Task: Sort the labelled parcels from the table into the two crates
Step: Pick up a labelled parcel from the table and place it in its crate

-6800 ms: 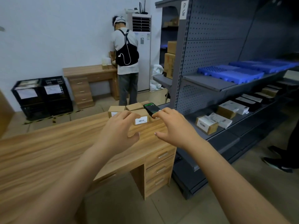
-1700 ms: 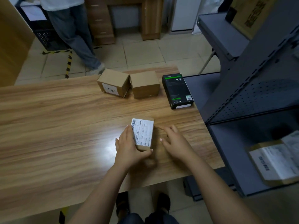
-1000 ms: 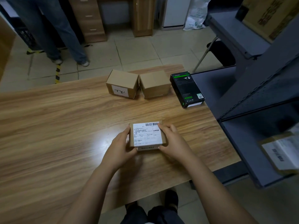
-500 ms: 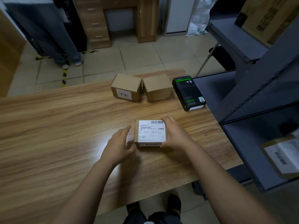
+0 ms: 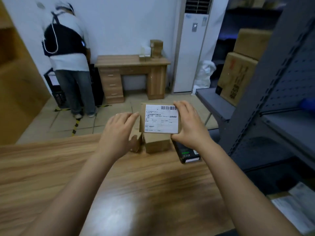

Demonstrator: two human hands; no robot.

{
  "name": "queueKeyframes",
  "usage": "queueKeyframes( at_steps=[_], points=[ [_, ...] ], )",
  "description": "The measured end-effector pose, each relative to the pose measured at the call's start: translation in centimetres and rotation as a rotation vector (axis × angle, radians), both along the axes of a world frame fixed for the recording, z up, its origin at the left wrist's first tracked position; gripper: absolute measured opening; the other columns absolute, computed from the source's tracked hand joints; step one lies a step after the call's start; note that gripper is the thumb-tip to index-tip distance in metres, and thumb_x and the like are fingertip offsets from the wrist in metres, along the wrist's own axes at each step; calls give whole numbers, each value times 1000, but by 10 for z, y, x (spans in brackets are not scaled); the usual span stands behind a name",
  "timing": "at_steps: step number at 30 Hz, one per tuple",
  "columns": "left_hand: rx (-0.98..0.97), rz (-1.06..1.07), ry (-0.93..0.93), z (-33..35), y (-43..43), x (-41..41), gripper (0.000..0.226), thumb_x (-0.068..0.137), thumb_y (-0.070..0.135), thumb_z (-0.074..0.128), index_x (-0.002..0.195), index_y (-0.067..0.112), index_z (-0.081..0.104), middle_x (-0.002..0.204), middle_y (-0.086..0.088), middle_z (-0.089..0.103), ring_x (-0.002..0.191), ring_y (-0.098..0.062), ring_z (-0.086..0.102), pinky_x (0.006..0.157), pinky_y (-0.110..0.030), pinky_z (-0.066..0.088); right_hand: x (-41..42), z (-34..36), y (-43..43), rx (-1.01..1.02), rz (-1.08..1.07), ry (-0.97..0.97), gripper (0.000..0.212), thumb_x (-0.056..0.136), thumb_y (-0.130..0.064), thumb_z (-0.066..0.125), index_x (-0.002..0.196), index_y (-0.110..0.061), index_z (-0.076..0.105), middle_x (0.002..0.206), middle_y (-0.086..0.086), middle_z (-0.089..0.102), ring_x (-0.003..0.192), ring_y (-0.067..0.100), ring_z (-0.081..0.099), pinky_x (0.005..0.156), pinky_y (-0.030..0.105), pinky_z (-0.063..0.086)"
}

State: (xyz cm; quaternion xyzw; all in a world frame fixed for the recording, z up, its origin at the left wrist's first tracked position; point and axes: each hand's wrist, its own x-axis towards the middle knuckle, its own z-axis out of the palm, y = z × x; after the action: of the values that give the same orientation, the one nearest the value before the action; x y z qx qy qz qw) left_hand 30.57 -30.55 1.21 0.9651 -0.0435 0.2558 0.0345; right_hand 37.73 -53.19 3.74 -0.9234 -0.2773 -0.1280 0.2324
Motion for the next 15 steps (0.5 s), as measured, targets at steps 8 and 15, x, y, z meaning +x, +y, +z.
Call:
queueKeyframes(
  at_steps=[8, 15],
  points=[
    [83, -47, -350, 108, -28, 7, 74, 69, 17, 80, 136, 8, 51, 124, -12, 59, 116, -32, 53, 101, -47, 41, -3, 113, -34, 118, 7, -346, 97, 63, -17, 78, 148, -16, 30, 149, 0, 29, 133, 18, 32, 109, 33, 35],
    [71, -128, -582, 168, -57, 2, 69, 70, 16, 79, 133, 5, 53, 120, -13, 60, 113, -25, 47, 100, -44, 41, -12, 166, -70, 218, 11, -505, 100, 64, -19, 81, 149, -21, 27, 150, -7, 24, 136, 14, 29, 104, 29, 37]
  ],
)
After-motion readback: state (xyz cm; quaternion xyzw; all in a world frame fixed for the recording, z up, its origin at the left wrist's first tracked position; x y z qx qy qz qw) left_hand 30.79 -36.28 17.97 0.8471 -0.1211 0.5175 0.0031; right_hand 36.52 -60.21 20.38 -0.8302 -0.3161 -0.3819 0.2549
